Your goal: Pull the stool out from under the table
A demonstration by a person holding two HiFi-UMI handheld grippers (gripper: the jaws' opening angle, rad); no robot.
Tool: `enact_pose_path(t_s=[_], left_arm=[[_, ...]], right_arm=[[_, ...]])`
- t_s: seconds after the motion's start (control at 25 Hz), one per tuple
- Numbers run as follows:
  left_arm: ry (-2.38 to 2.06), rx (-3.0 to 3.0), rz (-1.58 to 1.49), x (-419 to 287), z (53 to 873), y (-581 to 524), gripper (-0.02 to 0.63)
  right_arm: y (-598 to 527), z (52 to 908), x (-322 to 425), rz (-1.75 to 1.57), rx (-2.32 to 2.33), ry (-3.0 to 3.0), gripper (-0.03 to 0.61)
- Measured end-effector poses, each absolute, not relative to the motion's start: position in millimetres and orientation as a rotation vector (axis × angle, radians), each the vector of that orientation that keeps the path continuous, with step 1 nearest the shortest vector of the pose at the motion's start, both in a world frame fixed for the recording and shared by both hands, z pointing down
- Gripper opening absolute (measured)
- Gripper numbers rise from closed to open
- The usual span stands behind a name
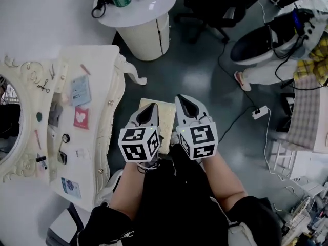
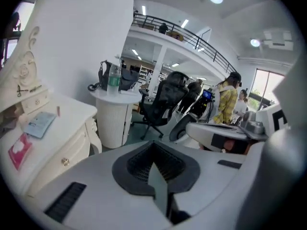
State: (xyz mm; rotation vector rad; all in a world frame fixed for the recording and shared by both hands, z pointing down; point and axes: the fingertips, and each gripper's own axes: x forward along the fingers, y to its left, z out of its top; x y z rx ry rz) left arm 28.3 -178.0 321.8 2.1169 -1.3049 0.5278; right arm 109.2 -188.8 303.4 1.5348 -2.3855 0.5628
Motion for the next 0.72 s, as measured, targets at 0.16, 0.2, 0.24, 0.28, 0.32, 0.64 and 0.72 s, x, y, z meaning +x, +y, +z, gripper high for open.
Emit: enact_pose_path(t_s=[0.16, 0.2, 0.24, 0.28, 0.32, 0.64, 0.72], left_arm=[[-1.365, 2.185, 0.455, 26, 255, -191, 0.0], [-1.383, 2.209, 0.436, 26, 238, -195, 0.0], [-1.403, 2.234, 0.415, 26, 222, -201, 0.0], [-1.423, 2.26, 0.394, 25, 206, -206, 0.0], [-1.44, 2.284, 0.376, 24, 190, -210, 0.0], [-1.563, 2.394, 0.251, 3, 103, -226, 0.0], [-1.583, 2.41, 0.219, -5, 87, -229, 0.0]], right_arm=[[-195, 241, 104, 0.588, 1.568, -2.453, 0.008], [-198, 225, 104, 0.574, 1.579, -2.474, 0.008], [-203, 208, 105, 0.543, 1.593, -2.494, 0.008], [-209, 192, 105, 0.5, 1.608, -2.509, 0.008], [-213, 176, 105, 0.454, 1.623, -2.52, 0.008], [-222, 85, 77, 0.256, 1.585, -2.691, 0.008], [-223, 71, 70, 0.274, 1.551, -2.752, 0.008]])
